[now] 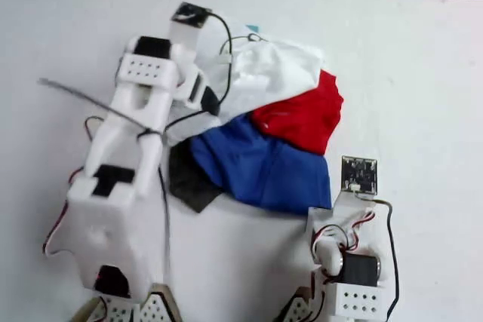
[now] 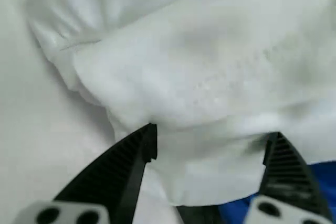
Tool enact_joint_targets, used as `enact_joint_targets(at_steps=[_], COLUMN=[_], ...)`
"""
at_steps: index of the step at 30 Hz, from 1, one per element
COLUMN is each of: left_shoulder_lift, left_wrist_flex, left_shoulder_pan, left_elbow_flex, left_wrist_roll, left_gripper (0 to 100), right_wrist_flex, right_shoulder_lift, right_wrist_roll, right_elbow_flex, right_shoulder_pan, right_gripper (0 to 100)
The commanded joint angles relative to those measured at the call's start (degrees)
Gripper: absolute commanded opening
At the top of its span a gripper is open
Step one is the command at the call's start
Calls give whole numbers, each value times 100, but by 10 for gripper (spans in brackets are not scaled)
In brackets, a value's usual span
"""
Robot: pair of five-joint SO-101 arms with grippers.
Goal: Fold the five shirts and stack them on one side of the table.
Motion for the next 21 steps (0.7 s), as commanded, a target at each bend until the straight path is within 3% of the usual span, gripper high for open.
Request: enact_joint_targets(at_steps=[1, 4, 6, 15, 21], left_shoulder_lift=[422, 589, 598, 571, 0], left_wrist_flex=[105, 413, 659, 2198, 2171], left_shoulder_pan=[-158, -325, -466, -1486, -3051], left_elbow_flex=[-787, -1358, -1675, -3732, -3829], left_wrist_roll=[44, 79, 88, 70, 53], left_gripper=[233, 7, 55, 24, 24], right_wrist_flex=[22, 22, 22, 22, 22], right_shoulder_lift=[40, 40, 40, 40, 40], right_wrist_roll=[-9, -9, -9, -9, -9], right_elbow_flex=[62, 62, 62, 62, 62], right_shoulder_pan=[40, 40, 40, 40, 40], right_gripper=[20, 20, 20, 20, 20])
